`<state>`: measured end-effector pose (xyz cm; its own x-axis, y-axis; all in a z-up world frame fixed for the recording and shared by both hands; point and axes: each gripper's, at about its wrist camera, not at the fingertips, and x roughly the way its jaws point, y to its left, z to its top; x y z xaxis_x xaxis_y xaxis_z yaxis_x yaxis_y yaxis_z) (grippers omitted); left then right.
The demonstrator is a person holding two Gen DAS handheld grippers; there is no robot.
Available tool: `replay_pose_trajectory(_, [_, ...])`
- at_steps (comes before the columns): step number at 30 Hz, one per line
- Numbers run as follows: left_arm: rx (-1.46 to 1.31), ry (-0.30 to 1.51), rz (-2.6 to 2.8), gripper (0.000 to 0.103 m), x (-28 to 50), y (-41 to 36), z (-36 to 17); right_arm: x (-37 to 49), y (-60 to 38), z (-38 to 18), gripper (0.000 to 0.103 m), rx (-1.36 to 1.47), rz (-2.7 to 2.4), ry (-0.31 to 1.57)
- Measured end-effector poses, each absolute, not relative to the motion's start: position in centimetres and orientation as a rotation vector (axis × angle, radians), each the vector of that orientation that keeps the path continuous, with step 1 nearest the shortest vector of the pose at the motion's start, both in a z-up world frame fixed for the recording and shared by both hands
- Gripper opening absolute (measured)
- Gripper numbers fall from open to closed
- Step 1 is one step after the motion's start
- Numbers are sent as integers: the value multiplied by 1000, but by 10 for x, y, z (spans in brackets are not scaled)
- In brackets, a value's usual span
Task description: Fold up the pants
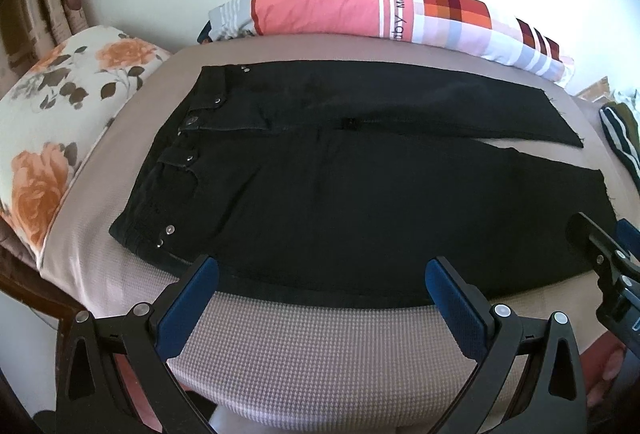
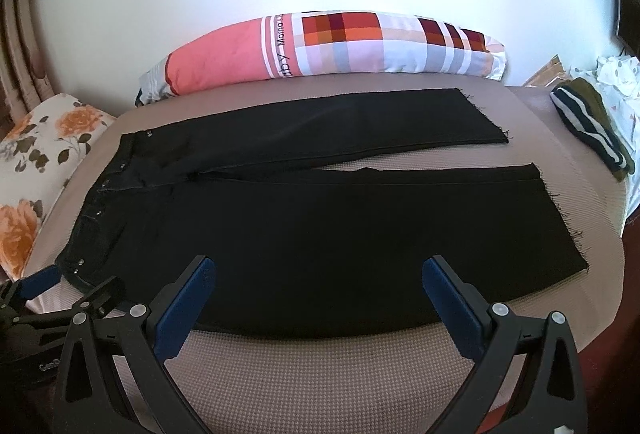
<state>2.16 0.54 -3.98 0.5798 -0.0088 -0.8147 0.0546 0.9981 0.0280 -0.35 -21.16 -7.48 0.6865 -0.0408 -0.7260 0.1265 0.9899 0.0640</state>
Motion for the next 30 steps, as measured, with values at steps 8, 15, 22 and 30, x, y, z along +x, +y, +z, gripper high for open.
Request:
replay_pose_trajectory(8, [82, 938, -37, 102, 29, 4, -35, 5, -218, -77, 103, 136, -119, 835])
replay_pose_trajectory(15, [84, 946, -25, 102, 35, 6, -35, 11, -220, -78, 103, 133, -120, 852])
replay_pose_trajectory(22, [84, 953, -27, 102, 38, 6, -38, 16, -217, -76, 103, 107, -108, 846])
replay_pose_trajectory(30, [84, 959, -27, 102, 40, 5, -42, 17, -214, -76, 103, 85, -99, 842])
